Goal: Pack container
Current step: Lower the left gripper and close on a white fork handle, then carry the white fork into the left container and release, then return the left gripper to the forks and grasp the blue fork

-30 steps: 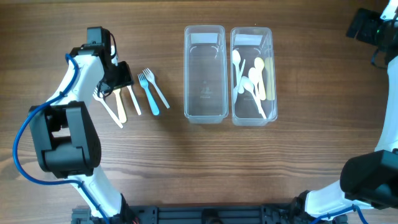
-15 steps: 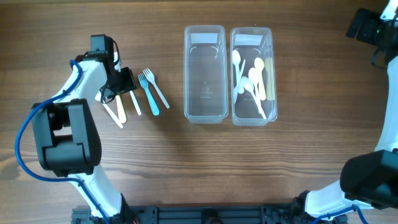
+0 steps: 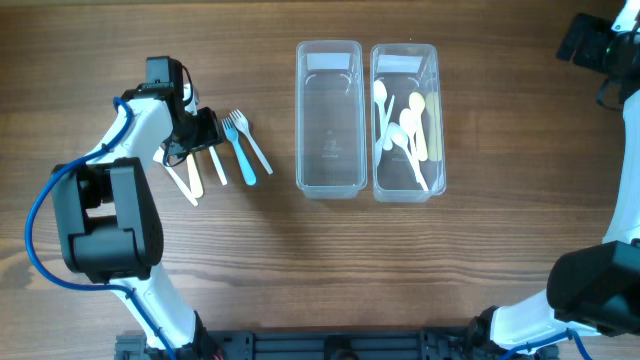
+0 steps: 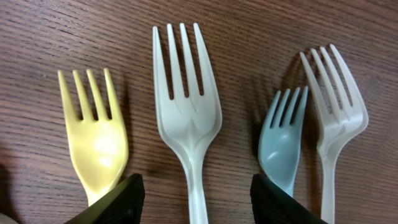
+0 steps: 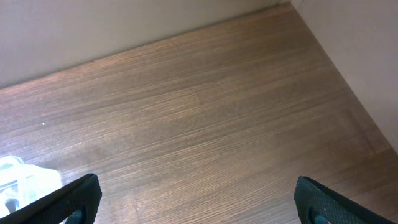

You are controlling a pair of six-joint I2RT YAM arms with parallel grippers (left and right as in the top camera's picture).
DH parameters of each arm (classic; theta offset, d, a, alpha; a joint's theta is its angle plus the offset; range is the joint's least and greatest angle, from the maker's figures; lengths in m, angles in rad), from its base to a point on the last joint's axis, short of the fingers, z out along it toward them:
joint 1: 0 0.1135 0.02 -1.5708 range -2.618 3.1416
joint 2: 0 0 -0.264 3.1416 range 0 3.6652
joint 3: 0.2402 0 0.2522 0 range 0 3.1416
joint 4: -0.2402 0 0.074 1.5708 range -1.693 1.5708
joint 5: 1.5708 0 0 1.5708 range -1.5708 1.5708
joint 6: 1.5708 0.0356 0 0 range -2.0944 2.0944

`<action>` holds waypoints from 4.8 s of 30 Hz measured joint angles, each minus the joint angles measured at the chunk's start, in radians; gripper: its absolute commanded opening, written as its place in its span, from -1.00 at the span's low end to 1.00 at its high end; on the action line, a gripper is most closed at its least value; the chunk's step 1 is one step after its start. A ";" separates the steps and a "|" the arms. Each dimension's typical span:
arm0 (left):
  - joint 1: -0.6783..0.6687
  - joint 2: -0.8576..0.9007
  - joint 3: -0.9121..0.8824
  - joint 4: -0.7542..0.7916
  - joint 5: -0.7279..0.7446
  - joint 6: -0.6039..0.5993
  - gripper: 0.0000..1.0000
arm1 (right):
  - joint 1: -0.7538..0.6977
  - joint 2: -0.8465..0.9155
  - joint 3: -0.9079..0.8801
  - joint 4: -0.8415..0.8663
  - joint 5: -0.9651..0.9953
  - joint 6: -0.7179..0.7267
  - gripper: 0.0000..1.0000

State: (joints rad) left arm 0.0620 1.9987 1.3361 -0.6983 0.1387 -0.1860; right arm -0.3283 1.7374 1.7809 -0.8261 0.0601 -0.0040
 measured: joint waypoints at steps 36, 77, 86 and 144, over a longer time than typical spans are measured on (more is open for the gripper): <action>-0.028 0.032 0.000 0.003 -0.035 -0.003 -0.72 | 0.000 0.000 0.000 0.000 0.000 0.000 1.00; -0.466 -0.414 0.108 0.079 -0.036 -0.093 -0.92 | 0.000 0.000 0.000 0.000 0.000 0.000 0.99; -0.547 -0.240 0.108 0.110 -0.036 -0.098 -0.87 | 0.000 0.000 0.000 0.000 0.000 0.000 0.99; -0.190 0.049 0.142 -0.185 -0.078 -0.206 -0.07 | 0.000 0.000 0.000 0.000 0.000 0.000 1.00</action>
State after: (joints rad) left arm -0.1280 2.0480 1.4780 -0.8829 0.0608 -0.3920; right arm -0.3283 1.7374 1.7809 -0.8261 0.0601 -0.0040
